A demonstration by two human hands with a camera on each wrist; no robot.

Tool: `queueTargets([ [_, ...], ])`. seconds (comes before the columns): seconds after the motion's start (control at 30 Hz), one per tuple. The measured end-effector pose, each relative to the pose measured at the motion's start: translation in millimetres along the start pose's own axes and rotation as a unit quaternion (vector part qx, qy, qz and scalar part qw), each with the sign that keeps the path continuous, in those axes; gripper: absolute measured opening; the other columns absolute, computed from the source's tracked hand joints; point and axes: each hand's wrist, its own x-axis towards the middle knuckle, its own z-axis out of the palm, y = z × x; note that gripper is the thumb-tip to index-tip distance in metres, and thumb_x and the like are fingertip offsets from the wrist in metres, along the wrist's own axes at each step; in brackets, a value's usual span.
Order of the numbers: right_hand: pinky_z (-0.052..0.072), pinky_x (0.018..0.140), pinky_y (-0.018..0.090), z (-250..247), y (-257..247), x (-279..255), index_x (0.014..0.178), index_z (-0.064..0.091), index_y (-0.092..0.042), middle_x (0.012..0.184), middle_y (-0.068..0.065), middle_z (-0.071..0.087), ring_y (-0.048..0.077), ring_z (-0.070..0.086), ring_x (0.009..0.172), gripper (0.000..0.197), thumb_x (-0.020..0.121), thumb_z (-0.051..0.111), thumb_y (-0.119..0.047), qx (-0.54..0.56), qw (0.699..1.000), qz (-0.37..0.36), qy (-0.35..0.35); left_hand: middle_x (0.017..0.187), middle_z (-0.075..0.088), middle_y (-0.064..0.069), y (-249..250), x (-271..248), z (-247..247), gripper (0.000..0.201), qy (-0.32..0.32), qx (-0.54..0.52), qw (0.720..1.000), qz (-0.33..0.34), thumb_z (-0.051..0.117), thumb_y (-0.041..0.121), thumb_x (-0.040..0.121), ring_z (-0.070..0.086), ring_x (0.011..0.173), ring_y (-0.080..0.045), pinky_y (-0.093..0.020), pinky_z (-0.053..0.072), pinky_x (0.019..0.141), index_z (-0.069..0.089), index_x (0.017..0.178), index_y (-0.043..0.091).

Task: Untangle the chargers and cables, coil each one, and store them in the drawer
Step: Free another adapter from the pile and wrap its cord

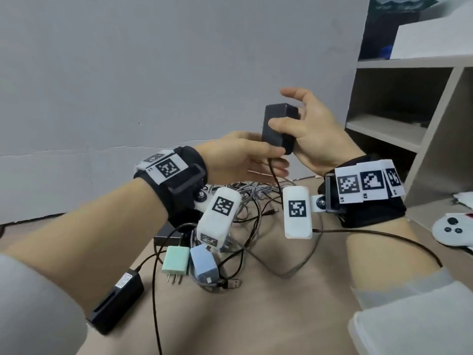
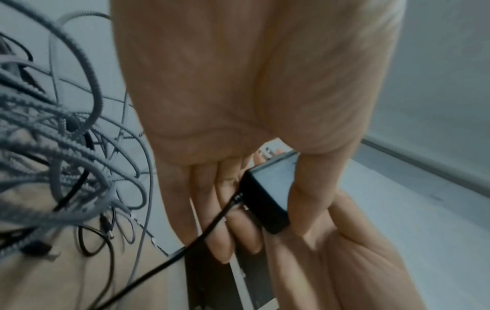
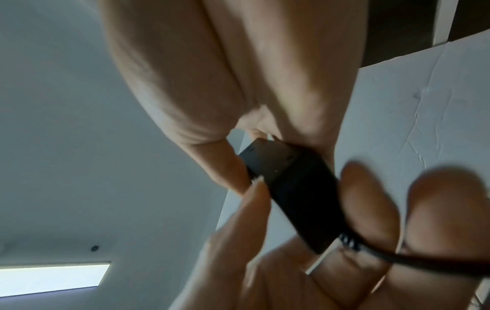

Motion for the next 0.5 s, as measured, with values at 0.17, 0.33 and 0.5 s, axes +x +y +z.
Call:
queueTargets([
  [0.17, 0.053, 0.099, 0.048, -6.3, 0.3, 0.4, 0.152, 0.029, -0.019, 0.132, 0.007, 0.063, 0.022, 0.065, 0.117, 0.08, 0.088, 0.075, -0.031, -0.015, 0.998, 0.035, -0.056, 0.09, 0.06, -0.007, 8.1, 0.6, -5.6, 0.021, 0.073, -0.008, 0.996, 0.056, 0.067, 0.016, 0.09, 0.069, 0.087, -0.026, -0.041, 0.058, 0.087, 0.062, 0.107, 0.005],
  [0.33, 0.058, 0.091, 0.033, -9.9, 8.7, -13.1, 0.142, 0.043, -0.013, 0.108, 0.02, 0.074, 0.034, 0.072, 0.102, 0.063, 0.087, 0.072, -0.023, -0.106, 0.965, 0.11, -0.212, 0.075, 0.054, -0.008, 37.6, -6.2, -21.7, 0.014, 0.207, -0.184, 0.944, 0.178, 0.06, 0.018, 0.101, 0.069, 0.075, -0.025, -0.046, 0.06, 0.084, 0.054, 0.097, 0.005],
  [0.5, 0.052, 0.087, 0.031, -13.3, 39.0, 6.3, 0.093, 0.073, -0.021, 0.086, -0.001, 0.075, 0.02, 0.071, 0.093, 0.01, 0.089, 0.069, -0.012, -0.43, 0.869, 0.097, -0.223, 0.069, 0.053, -0.007, 55.2, -21.3, -40.6, 0.021, 0.281, -0.279, 0.894, 0.212, 0.065, 0.026, 0.098, 0.066, 0.066, -0.024, -0.043, 0.061, 0.074, 0.054, 0.093, 0.008],
])
